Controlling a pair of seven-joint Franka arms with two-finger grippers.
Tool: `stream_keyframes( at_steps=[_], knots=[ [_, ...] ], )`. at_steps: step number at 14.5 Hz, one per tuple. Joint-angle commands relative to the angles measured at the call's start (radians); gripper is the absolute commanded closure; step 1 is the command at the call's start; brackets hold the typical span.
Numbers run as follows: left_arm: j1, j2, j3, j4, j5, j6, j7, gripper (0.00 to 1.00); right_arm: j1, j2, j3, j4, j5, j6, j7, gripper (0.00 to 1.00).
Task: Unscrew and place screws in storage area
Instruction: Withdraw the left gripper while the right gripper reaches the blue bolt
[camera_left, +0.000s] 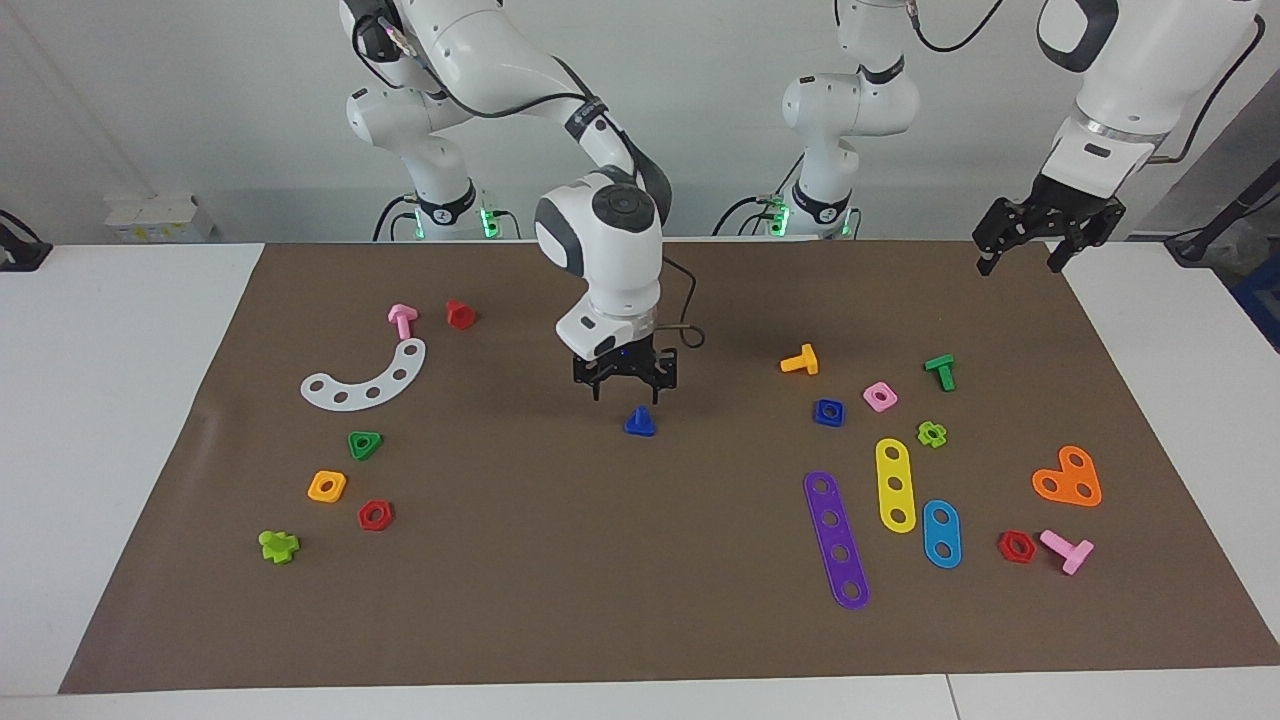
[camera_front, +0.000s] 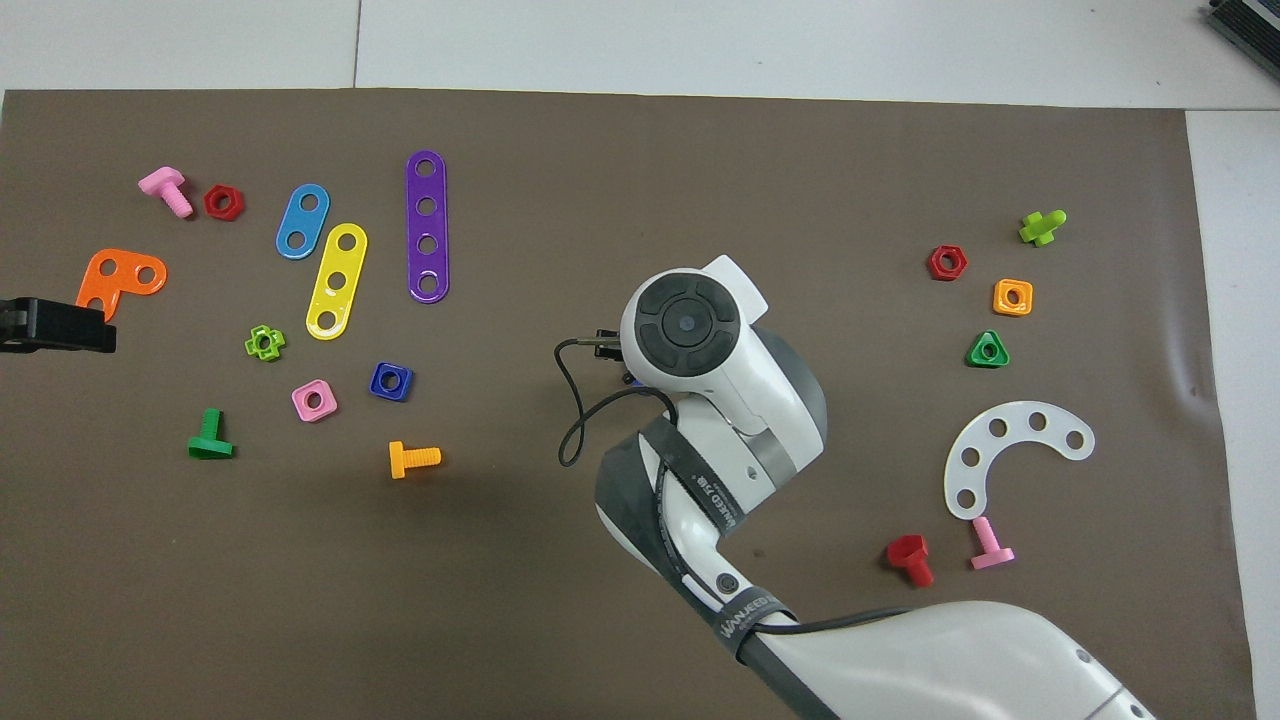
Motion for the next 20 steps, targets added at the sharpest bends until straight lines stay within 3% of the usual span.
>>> stream_keyframes(
  at_steps=[1,13,16,20],
  knots=[
    [-0.001,0.004,-0.002,-0.008,0.025,0.059,-0.014,0.00,0.021,0.053,-0.002,0.026,-0.028,0.055,0.030,0.12],
    [0.011,-0.044,0.000,-0.149,0.025,0.163,-0.001,0.00,0.029,0.070,-0.007,0.015,-0.092,0.053,0.035,0.37],
    [0.011,-0.044,0.001,-0.153,0.025,0.171,-0.001,0.00,0.029,0.070,-0.007,0.014,-0.092,0.053,0.035,0.49],
    [0.011,-0.045,0.000,-0.154,0.025,0.172,-0.001,0.00,0.032,0.070,-0.006,0.007,-0.092,0.049,0.044,0.51]
  ],
)
